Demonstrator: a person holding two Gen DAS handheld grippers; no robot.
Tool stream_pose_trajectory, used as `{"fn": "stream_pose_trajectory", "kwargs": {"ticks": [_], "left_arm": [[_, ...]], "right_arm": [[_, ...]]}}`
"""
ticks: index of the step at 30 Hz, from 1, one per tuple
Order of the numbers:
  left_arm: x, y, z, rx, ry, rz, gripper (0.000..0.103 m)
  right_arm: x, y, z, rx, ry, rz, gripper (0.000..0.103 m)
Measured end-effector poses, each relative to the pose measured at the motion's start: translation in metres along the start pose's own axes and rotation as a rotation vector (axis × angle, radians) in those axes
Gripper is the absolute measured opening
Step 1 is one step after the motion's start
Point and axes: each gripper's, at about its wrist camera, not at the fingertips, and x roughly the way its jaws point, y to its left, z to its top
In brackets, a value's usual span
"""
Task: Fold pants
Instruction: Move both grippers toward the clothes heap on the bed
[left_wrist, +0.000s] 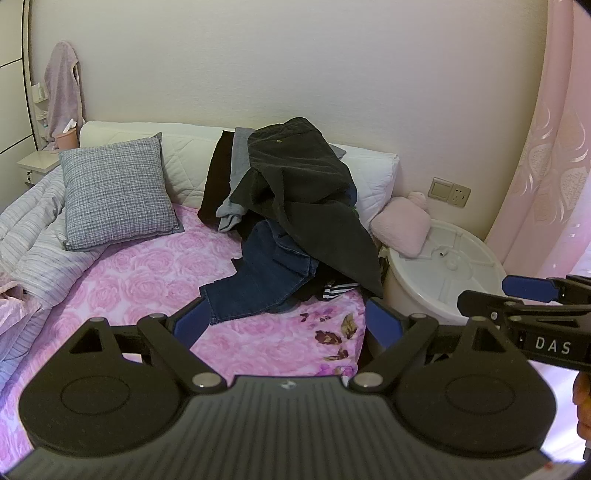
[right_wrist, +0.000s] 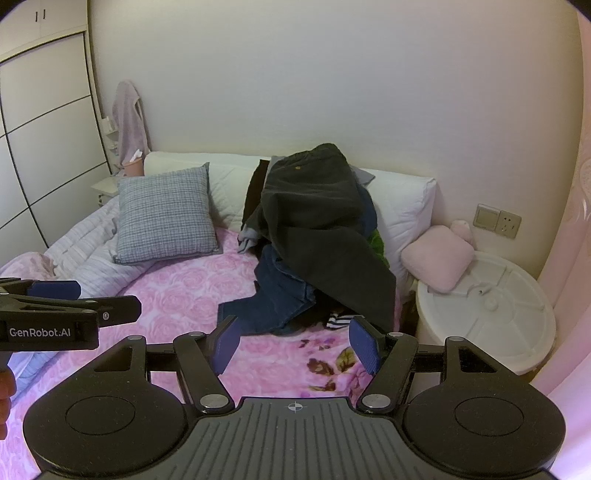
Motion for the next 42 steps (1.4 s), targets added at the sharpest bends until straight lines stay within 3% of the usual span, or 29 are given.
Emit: {"fn": "stream_pose_trajectory", "kwargs": {"ticks": [31,42], "left_arm": [[0.032,0.04,0.011,0.01,0.026,-0.051,0.089],[0.078,0.071,0.019,-0.047,0.1,-0.01,0.09]], "right_arm": [[0.026,0.031,0.01,0.012,0.044,-0.066,0.063],[0.078,0.029,0.02,-0.054,0.111,-0.029,0.062]]}}
